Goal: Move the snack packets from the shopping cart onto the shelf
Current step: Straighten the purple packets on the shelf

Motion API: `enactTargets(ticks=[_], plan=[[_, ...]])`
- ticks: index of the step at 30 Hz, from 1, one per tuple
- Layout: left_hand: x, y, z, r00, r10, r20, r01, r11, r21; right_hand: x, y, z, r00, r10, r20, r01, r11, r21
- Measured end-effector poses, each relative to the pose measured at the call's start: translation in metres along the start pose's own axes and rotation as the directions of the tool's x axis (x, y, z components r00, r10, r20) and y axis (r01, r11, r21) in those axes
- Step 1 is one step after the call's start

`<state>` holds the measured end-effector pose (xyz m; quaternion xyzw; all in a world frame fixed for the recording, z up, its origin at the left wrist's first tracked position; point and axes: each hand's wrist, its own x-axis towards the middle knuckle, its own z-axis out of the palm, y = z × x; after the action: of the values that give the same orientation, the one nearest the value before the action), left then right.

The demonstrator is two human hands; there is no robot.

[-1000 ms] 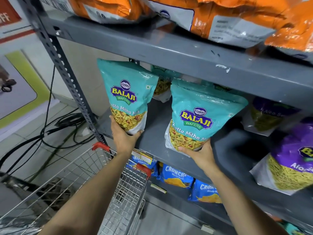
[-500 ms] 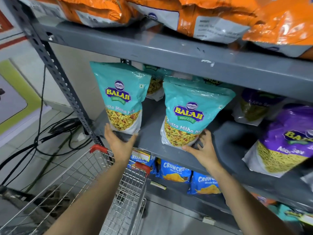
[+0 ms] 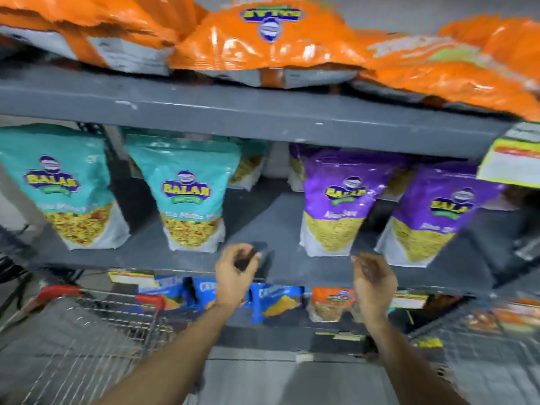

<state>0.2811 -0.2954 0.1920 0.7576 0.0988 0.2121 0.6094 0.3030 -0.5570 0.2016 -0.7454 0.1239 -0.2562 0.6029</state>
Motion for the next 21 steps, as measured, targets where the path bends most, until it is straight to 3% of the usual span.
enactTargets(ticks=[2,5,11,15,21], plan=[[-0.002,0.015,0.046,0.995,-0.024,0.093,0.023,1.000,0.013,0.023,0.006,-0.031,0.994,-0.056,-0.098,0.055,0.998,-0.012],[-0.002,0.039,0.107,0.973,-0.112,0.204,0.102,0.993,0.057,0.064,0.013,-0.068,0.980,-0.080,-0.181,0.047,0.982,-0.182],[-0.006,0.043,0.182,0.987,-0.148,0.053,0.151,0.987,-0.051,0.100,0.035,-0.085,0.997,0.080,0.001,-0.076,0.947,-0.311],[-0.002,0.044,0.189,0.988,-0.151,-0.014,0.151,0.988,-0.037,0.105,0.046,-0.089,0.998,0.055,-0.019,-0.058,0.931,-0.361],[-0.002,0.045,0.168,0.985,-0.173,0.016,0.172,0.983,0.064,0.104,0.047,-0.095,1.000,0.030,-0.004,-0.030,0.951,-0.308]])
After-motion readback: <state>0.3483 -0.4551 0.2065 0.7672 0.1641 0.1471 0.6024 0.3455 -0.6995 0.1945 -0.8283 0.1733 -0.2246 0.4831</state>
